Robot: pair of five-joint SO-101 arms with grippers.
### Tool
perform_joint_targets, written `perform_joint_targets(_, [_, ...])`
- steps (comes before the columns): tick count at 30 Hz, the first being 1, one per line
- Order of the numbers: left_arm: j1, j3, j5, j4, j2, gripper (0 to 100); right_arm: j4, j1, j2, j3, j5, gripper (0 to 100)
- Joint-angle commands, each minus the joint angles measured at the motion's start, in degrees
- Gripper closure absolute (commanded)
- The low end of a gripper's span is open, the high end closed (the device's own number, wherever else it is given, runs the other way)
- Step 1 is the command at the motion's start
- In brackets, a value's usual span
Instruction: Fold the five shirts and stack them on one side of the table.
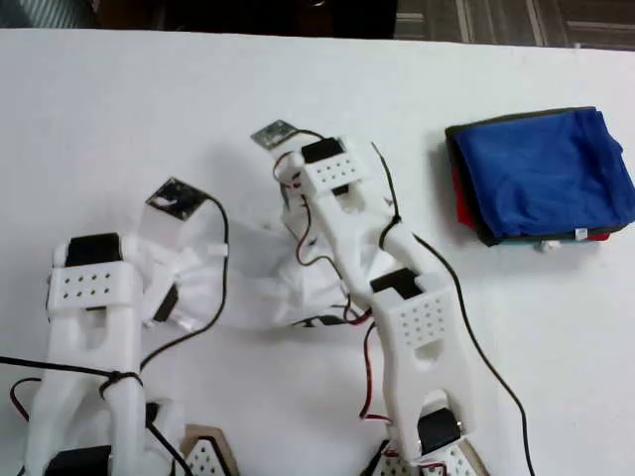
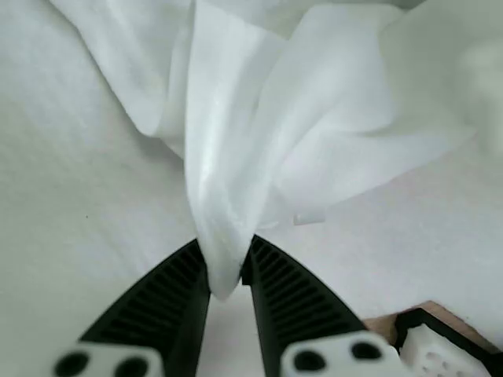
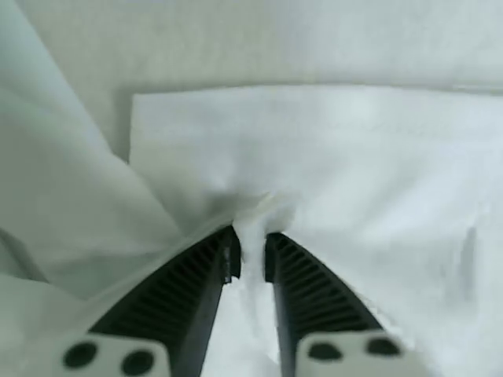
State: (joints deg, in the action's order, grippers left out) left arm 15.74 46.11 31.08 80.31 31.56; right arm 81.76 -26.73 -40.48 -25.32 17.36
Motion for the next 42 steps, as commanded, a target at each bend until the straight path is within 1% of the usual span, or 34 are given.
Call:
perform_joint_targets(1, [-0.26,-0.40,-0.70,-0.70,1.05,97,1.27,1.98,4.44,-3.78,-0.44,98.1])
perform_joint_targets(8, [-0.26,-3.21,-0.70,-0.44,1.23,97,5.49,6.37,19.03,-4.40,-0.09,97.9])
perform_joint_targets(11, [-0.35,-4.97,-0.70,-0.26,1.23,97,8.75,6.73,25.19,-4.40,0.00,97.9])
perform_joint_targets(14, [-0.53,-6.02,-0.70,-0.26,1.14,97,11.21,6.55,28.18,-4.13,0.00,97.8])
perform_joint_targets(17, [-0.53,-6.11,-0.70,-0.35,1.14,97,10.59,6.55,27.47,-1.67,0.00,97.8])
perform_joint_targets(22, [-0.53,-6.02,-0.70,-0.35,1.14,97,1.71,6.55,21.49,5.54,0.00,97.8])
perform_joint_targets(27, [-0.26,-5.67,-0.70,-0.35,1.14,97,-3.12,6.55,15.34,6.51,0.00,97.7])
perform_joint_targets(35, [-0.44,-5.58,-0.70,-0.44,1.14,97,-3.21,6.55,13.41,6.51,0.00,97.3])
perform_joint_targets(39, [-0.44,-5.58,-0.70,-0.62,1.14,97,-3.12,6.55,13.32,6.51,0.00,88.7])
perform_joint_targets(40, [-0.44,-5.58,-0.70,-0.62,1.14,97,-3.12,6.55,13.23,6.59,0.00,87.8])
perform_joint_targets(42, [-0.44,-5.58,-0.70,-0.62,1.14,97,-3.30,6.55,13.23,6.59,0.00,89.9])
